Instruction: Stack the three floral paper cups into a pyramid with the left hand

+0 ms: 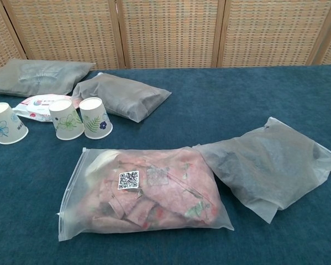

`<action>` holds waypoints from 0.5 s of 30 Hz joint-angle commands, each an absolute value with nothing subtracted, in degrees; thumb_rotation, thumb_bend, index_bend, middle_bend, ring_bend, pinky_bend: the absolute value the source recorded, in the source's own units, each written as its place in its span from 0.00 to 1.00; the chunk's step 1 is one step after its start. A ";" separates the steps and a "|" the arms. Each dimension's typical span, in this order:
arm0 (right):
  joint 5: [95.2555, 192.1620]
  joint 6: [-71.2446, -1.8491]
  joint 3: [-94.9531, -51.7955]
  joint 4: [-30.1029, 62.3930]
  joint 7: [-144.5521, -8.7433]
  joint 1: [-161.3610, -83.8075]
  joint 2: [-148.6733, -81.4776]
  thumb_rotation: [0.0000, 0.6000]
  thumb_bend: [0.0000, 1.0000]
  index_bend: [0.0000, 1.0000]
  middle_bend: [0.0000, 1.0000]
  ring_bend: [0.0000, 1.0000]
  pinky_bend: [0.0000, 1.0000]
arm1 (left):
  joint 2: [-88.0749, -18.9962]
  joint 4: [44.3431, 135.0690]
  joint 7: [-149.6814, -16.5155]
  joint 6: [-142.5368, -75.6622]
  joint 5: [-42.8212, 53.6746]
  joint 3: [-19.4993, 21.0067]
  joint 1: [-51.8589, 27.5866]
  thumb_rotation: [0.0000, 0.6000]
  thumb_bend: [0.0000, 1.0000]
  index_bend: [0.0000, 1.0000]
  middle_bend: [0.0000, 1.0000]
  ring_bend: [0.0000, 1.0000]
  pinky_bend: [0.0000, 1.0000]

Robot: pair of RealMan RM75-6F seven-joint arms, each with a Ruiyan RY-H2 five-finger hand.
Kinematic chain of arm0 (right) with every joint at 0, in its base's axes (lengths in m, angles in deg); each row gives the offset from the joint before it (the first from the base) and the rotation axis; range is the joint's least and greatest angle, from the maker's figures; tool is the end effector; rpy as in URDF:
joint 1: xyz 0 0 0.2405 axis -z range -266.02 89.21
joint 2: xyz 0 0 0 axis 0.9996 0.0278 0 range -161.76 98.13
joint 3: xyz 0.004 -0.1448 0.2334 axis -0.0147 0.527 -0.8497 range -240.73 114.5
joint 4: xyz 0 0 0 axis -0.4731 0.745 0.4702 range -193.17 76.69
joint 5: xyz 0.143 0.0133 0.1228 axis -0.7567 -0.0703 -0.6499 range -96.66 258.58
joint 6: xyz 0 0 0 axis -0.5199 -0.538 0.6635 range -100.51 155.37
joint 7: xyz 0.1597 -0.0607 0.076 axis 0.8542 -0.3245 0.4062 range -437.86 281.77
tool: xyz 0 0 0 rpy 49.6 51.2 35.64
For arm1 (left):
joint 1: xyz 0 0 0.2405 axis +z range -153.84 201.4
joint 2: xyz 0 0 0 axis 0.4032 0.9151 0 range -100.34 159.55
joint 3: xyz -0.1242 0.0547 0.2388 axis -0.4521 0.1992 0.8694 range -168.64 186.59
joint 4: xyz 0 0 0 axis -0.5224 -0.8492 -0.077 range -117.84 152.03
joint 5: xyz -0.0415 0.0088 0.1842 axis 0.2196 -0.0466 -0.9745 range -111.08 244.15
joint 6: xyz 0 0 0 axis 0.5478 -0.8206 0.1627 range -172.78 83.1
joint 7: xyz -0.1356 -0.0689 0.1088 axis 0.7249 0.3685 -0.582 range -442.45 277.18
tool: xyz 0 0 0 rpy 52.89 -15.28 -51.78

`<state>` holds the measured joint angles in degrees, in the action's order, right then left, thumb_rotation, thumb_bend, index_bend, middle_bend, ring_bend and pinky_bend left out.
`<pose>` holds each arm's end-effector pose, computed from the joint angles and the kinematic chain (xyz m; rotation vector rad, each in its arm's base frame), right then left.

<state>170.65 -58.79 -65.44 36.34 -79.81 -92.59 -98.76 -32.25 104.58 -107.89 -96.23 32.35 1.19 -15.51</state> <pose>-0.2994 -0.2170 0.1646 1.4128 -0.9201 0.9837 -0.3063 0.4082 0.1809 -1.3993 -1.0370 -0.4444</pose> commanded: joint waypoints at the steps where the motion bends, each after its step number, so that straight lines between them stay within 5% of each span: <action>1: 170.62 -58.74 -65.43 36.32 -79.88 -92.61 -98.79 1.00 0.09 0.00 0.00 0.00 0.00 | -33.88 102.16 -108.61 -94.23 34.31 2.03 -16.32 1.00 0.19 0.28 0.00 0.00 0.00; 15: 170.73 -58.57 -65.30 36.25 -79.98 -92.66 -98.86 1.00 0.09 0.00 0.00 0.00 0.00 | -42.47 96.34 -111.66 -93.94 35.04 3.75 -18.55 1.00 0.19 0.28 0.00 0.00 0.00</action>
<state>170.71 -58.65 -65.34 36.29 -79.97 -92.64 -98.85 -41.60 97.03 -111.27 -93.64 34.78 3.67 -18.18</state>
